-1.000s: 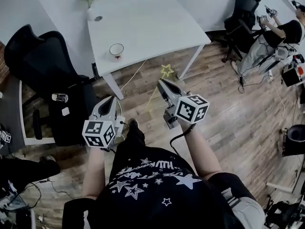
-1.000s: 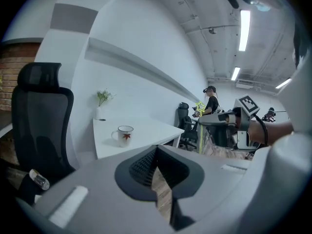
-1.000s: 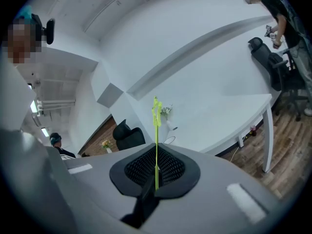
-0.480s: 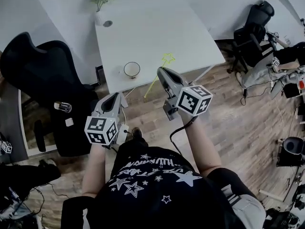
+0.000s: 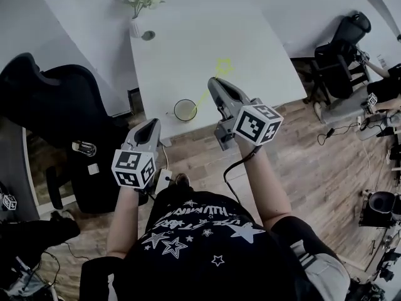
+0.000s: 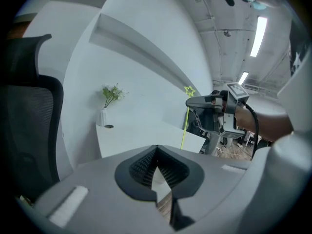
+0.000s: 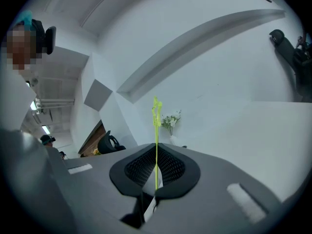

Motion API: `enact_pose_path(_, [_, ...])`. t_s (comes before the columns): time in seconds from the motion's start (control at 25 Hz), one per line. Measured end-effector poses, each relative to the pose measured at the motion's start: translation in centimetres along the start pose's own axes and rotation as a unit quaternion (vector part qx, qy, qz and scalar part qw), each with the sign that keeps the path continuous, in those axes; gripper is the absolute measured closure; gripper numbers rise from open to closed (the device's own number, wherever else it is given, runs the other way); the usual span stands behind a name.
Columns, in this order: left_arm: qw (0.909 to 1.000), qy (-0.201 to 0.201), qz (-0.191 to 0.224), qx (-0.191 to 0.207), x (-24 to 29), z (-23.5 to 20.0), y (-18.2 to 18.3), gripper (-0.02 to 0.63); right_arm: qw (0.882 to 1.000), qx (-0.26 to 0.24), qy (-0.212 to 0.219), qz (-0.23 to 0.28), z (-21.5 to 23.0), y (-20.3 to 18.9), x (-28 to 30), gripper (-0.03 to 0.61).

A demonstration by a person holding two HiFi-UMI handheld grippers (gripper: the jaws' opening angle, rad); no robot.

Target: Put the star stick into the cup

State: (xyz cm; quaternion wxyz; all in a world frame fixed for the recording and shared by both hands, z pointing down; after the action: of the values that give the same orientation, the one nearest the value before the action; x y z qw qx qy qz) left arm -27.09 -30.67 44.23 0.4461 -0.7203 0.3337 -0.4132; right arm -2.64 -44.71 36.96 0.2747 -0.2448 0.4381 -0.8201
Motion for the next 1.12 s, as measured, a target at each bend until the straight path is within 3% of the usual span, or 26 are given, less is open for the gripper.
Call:
enact_pose_path(0.68, [0.9994,-0.003,-0.026,-0.023,2.1,-4.0,-1.0,0.611,0.996,-0.009,-0.030,-0.081,2.5,-6.2,6.0,0.554])
enact_pose_path(1.12, [0.9990,-0.008,-0.036,-0.025,2.4,-3.9,-1.8,0.611,0.995,-0.007,-0.058,-0.078,3.8,-7.8,6.0,0.554])
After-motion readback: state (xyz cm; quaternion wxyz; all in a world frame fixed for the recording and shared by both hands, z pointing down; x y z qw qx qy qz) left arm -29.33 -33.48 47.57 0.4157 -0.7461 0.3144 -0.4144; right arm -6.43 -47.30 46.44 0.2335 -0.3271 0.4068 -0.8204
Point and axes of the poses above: the fingertips, and each gripper's own axes: x forward along the fingers, z to its right, y out of its top, the point moved 10 cm from there along -x, backward along the fingers, and after that the axes turned 8 degrees about -y, right-handed, at the moved point
